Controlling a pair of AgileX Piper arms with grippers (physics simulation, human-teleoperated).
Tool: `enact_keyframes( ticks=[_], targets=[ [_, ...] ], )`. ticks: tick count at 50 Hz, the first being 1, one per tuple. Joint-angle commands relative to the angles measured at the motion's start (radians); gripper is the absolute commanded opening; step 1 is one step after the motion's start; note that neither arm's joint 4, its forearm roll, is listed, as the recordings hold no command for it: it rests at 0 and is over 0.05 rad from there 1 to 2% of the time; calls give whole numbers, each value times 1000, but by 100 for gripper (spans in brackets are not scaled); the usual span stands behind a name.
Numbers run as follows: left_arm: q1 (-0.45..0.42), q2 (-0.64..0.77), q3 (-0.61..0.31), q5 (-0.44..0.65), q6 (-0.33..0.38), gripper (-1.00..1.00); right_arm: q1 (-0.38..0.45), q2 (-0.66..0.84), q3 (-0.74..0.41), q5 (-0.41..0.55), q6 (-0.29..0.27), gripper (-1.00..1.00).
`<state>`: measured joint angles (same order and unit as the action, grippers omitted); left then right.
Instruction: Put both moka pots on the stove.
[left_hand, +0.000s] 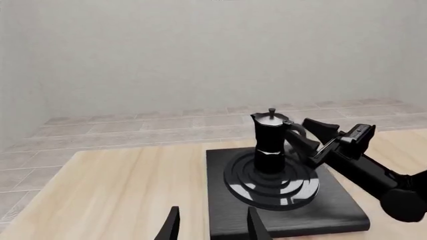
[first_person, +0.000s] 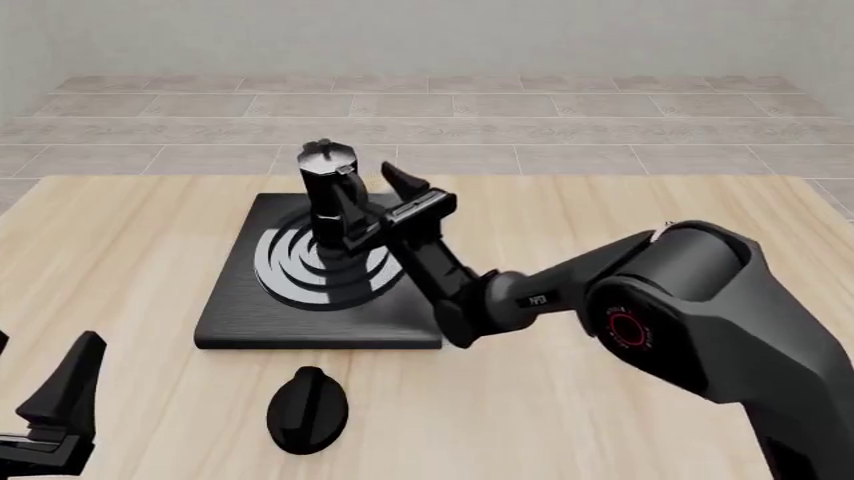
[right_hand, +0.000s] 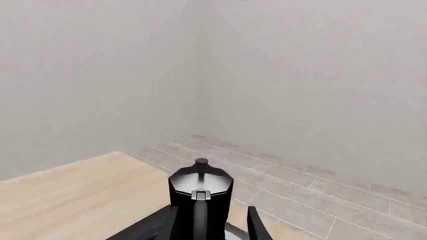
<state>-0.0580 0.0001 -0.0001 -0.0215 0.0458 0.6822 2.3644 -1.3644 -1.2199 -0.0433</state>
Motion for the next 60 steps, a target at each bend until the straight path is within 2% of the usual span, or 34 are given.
enact_keyframes(
  ticks=[1,13,25,48,57,60],
  targets=[
    [4,0,0,-6,-6,100,14,-103,106,0,-3,100],
    [6,0,0,-10,-5,100,30,-160,171,0,-14,100],
    [8,0,0,-16,-2,100,37,-299,303,0,-15,100],
    [20,0,-1,-37,2,100,42,-703,708,0,3,100],
    [32,0,-1,-34,-5,100,21,-799,839,0,7,100],
    [33,0,-1,-35,-5,100,25,-838,880,0,-10,100]
  ],
)
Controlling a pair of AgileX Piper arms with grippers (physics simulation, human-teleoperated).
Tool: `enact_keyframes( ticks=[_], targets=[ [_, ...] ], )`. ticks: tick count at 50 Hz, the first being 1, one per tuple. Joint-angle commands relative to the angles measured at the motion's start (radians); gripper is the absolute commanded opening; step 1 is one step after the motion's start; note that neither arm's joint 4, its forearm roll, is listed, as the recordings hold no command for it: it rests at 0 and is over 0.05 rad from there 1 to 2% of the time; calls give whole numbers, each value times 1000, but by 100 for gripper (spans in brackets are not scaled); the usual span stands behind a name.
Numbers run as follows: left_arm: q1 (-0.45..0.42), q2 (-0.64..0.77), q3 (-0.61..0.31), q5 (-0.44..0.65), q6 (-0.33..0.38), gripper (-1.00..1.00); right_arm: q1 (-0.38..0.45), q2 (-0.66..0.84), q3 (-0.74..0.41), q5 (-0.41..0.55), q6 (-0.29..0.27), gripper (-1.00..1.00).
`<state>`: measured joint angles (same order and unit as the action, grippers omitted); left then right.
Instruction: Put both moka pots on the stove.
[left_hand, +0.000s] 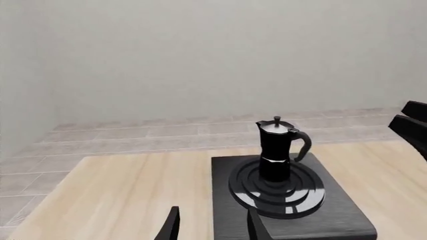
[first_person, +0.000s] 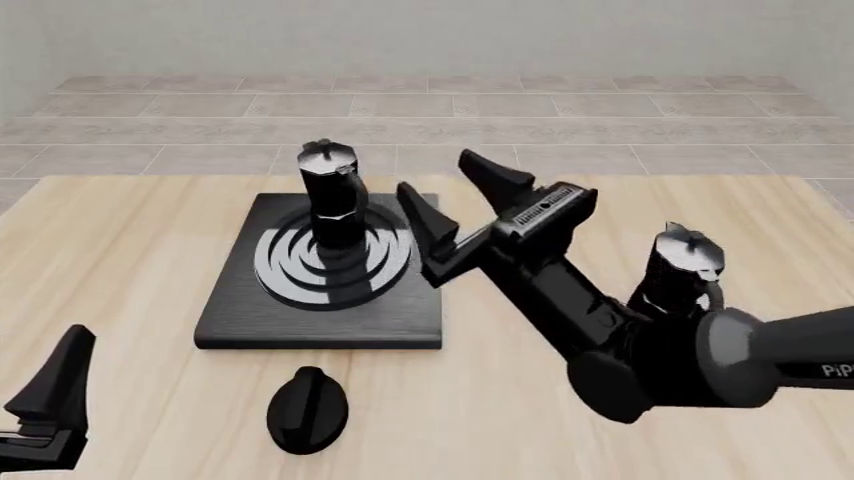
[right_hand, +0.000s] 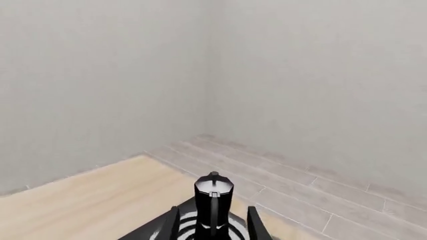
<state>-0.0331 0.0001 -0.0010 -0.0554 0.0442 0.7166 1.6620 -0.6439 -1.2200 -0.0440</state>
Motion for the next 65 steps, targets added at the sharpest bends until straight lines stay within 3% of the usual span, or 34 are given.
enact_keyframes(
  ticks=[1,18,35,49,65],
  targets=[
    [8,0,0,-1,-3,100,-9,-135,160,0,-9,100],
    [21,0,0,0,2,100,-61,-359,388,29,9,100],
    [35,0,0,9,9,100,-165,-771,500,398,13,100],
    [56,0,0,8,17,100,-340,-1078,535,742,44,100],
    [58,0,-2,3,27,100,-497,-1257,571,970,71,100]
  ],
)
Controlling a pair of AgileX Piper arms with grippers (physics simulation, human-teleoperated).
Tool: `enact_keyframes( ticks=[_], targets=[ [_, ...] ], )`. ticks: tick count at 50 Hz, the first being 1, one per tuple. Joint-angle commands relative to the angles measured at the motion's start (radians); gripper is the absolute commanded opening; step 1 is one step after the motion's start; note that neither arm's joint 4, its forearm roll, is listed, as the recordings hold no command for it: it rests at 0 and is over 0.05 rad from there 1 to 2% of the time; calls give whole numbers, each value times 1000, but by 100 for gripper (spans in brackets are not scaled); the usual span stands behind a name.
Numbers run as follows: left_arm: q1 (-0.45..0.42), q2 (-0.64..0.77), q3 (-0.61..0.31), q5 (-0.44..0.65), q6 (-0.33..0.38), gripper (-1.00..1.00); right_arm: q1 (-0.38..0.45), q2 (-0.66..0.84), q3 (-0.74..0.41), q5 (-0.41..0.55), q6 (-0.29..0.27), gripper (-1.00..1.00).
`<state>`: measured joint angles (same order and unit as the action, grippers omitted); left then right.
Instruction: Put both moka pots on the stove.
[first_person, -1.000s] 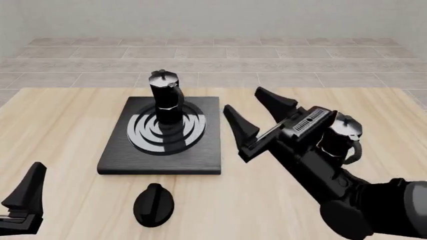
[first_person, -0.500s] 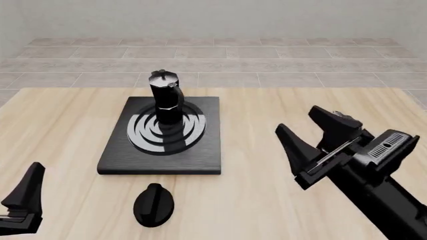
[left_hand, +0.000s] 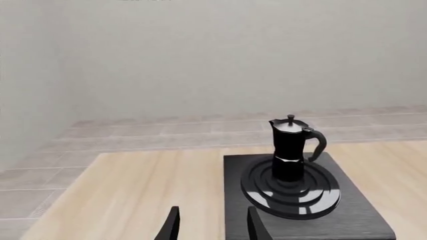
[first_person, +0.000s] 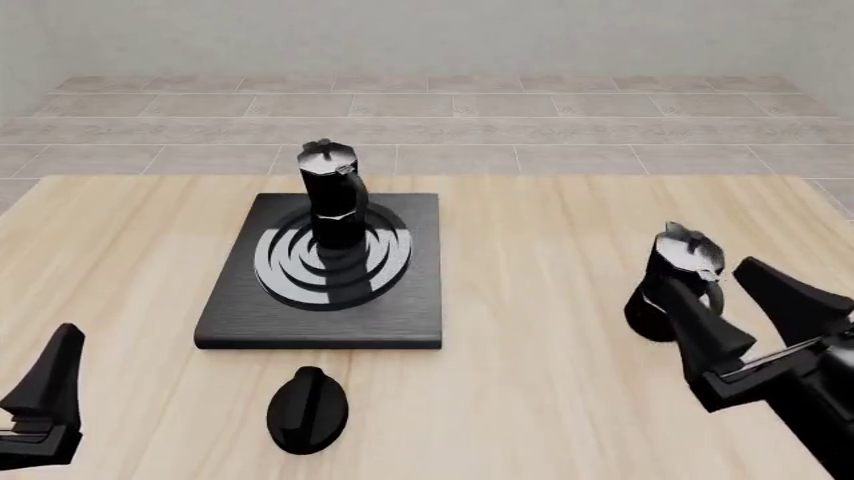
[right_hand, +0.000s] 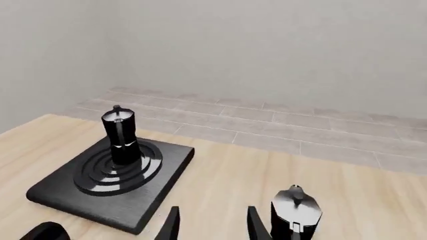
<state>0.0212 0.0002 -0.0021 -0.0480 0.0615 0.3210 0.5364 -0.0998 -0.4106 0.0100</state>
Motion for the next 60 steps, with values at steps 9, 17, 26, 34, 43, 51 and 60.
enact_keyframes(
  ticks=[9,17,26,34,43,51,60],
  targets=[
    [9,0,-1,-6,9,100,-176,-180,42,237,16,100],
    [9,0,-3,-3,16,100,-230,-140,21,245,3,100],
    [7,0,-2,-2,22,100,-272,-56,20,203,-18,100],
    [9,0,0,-3,22,100,-284,-7,25,172,-17,100],
    [-8,0,0,1,24,100,-284,13,32,151,-16,100],
    [-8,0,0,2,29,100,-285,10,30,147,-17,100],
    [-15,0,1,9,37,100,-288,44,-74,221,-7,100]
  ],
)
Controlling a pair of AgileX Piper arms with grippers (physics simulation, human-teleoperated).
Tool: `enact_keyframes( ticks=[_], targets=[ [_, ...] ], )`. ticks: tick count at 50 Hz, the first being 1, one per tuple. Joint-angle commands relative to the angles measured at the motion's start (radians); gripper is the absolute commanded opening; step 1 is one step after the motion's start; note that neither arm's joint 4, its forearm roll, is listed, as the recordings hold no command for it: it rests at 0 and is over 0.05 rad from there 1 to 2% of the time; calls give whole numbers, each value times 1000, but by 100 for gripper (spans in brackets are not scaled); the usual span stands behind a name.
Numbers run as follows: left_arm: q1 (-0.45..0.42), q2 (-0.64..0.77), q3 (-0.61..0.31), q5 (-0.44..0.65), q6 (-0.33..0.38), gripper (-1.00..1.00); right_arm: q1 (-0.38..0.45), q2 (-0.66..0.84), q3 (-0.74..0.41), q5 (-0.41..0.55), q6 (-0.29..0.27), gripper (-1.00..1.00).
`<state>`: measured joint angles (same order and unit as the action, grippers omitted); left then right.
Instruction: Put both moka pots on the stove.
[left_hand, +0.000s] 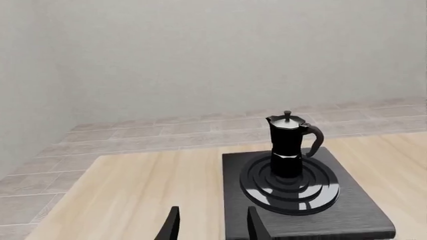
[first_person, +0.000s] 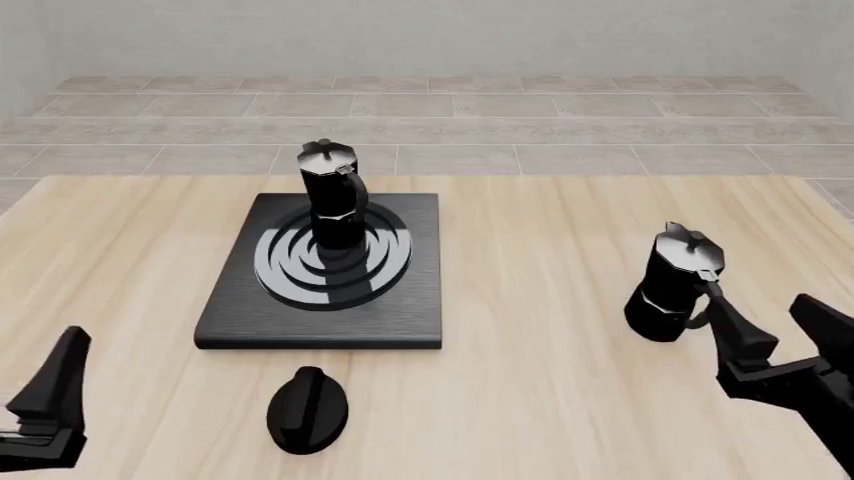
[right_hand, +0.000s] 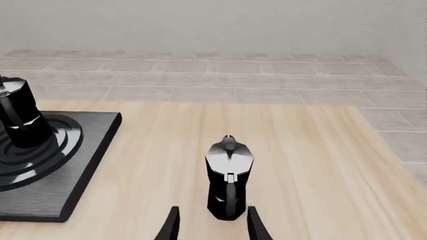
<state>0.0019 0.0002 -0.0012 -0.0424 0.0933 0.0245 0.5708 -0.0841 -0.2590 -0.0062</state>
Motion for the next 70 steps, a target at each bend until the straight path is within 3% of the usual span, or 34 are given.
enact_keyframes(
  ticks=[1,7,18,27,38,47,54,70],
  targets=[
    [4,0,0,3,5,100,6,11,-104,79,1,100],
    [5,0,0,6,7,100,-8,113,-198,116,-13,100],
    [4,0,0,6,10,100,-7,366,-333,150,32,100],
    [5,0,0,5,10,100,-20,456,-396,172,61,100],
    [6,0,0,3,9,100,-25,513,-434,204,72,100],
    [8,0,0,2,10,100,-33,522,-432,218,38,100],
    [7,0,0,2,11,100,-36,516,-413,226,44,100],
    [8,0,1,1,11,100,-43,552,-388,188,32,100]
  ],
)
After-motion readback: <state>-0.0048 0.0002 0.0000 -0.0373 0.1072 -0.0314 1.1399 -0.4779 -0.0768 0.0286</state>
